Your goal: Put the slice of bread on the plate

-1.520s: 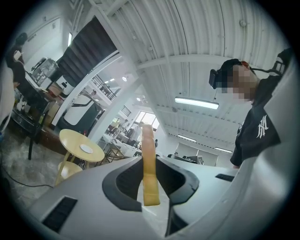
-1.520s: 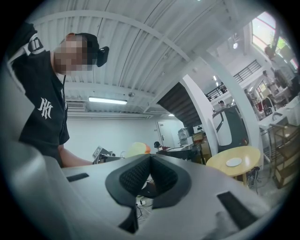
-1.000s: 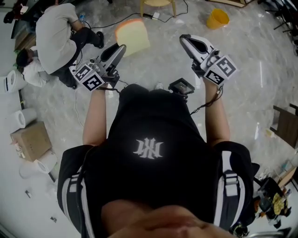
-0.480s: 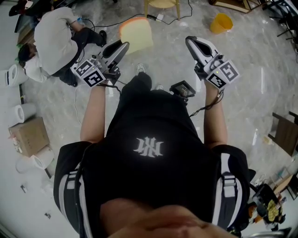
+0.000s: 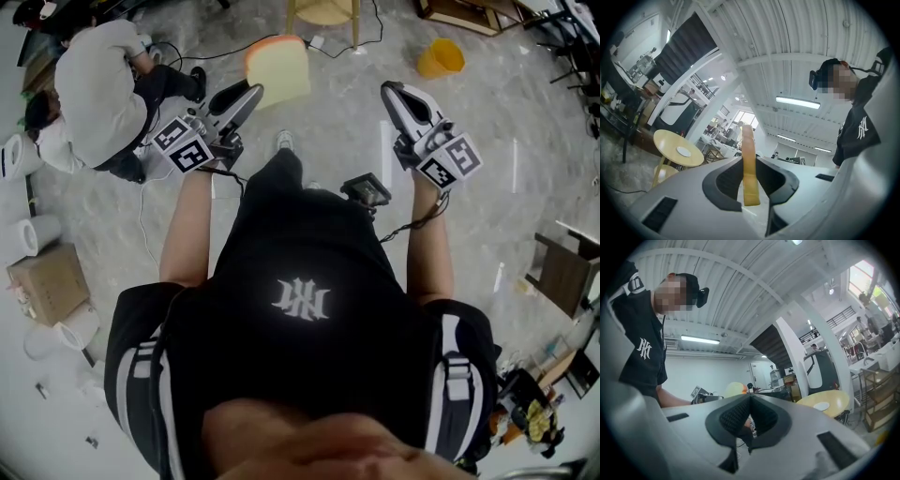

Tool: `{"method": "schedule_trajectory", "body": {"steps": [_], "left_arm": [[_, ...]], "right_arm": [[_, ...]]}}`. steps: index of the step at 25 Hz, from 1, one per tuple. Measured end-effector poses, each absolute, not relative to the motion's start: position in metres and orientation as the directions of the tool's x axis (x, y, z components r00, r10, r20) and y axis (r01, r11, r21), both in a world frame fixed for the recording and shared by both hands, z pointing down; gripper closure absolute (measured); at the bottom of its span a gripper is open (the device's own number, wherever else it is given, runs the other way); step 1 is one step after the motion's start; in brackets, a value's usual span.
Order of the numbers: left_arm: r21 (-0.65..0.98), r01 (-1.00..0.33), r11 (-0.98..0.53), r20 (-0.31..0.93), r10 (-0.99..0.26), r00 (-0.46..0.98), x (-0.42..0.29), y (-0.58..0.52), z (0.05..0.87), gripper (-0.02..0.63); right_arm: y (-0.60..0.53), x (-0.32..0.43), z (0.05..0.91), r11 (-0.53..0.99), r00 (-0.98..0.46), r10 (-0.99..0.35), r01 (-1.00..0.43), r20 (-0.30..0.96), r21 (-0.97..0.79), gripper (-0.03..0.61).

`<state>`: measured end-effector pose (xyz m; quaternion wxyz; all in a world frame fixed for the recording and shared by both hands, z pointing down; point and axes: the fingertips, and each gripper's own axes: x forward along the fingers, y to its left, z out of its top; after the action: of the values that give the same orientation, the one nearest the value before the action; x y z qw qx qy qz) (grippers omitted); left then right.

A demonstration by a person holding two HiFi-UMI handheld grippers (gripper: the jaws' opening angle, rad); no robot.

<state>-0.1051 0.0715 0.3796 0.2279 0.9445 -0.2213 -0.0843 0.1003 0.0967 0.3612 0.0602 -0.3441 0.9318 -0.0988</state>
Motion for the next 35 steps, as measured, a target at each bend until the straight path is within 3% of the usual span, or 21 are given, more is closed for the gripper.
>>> {"method": "schedule_trajectory", "body": {"steps": [18,26,35], "left_arm": [[0.535,-0.263,-0.803,-0.085,-0.360,0.929,-0.136,-0.126,0.393,0.518],[0.533,-0.173,-0.828,-0.112,-0.271,0.956,-0.125,-0.190,0.387,0.518],[0.537,-0.159,-0.828,-0.122,-0.263,0.957,-0.115,-0.208,0.394,0.518]], "right_arm": [[-0.098,0.043,0.355,0.708,-0.722,-0.690,-0.685,0.036,-0.174,0.574],[-0.151,0.045,0.344,0.658,-0.670,-0.740,-0.740,0.057,-0.140,0.574],[-0.158,0.061,0.346,0.635,-0.644,-0.762,-0.764,0.067,-0.114,0.574]]}}
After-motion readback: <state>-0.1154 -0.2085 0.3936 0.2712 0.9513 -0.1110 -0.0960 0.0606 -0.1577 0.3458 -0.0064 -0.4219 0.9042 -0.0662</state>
